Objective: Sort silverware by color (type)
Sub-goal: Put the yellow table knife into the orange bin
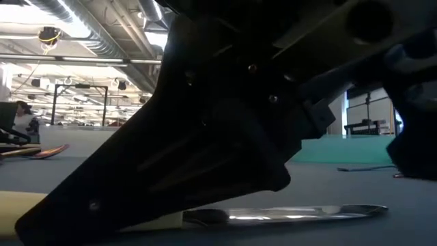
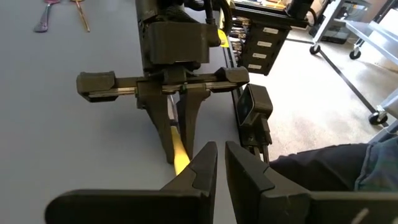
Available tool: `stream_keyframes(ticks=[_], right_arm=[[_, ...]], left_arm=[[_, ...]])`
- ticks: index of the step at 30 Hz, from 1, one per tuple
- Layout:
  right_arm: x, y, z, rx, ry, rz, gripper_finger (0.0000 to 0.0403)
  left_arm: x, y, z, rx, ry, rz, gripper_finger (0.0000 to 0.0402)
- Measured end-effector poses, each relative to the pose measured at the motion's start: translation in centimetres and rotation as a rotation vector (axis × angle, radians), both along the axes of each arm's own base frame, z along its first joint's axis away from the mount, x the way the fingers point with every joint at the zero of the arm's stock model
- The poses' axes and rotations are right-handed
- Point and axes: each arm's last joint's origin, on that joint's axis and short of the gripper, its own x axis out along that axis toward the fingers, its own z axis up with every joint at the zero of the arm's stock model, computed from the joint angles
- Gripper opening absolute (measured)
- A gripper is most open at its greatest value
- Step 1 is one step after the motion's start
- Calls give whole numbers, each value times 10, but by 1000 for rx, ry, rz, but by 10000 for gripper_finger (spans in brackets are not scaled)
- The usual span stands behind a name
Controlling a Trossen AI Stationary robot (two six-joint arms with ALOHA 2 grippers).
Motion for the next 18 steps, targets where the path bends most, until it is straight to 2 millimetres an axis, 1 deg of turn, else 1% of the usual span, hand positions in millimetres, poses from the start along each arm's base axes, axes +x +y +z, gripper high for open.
stream_keyframes(ticks=[2, 6, 11, 16, 18], right_arm=[[0, -1, 6, 4, -2, 2, 41], [-5, -4, 25, -31, 13, 22, 35], [-12, -9, 62, -64, 6, 19, 35], [-18, -26, 79, -185, 42, -43, 36], [-18, -34, 90, -203, 44, -59, 36]], left_arm=[[0, 0, 0, 6, -1, -4, 27], [0, -1, 1, 58, -10, -43, 27], [0, 0, 5, 158, -26, -92, 27], [-4, 2, 21, 252, -72, -160, 27], [-6, 3, 26, 292, -88, -184, 27]])
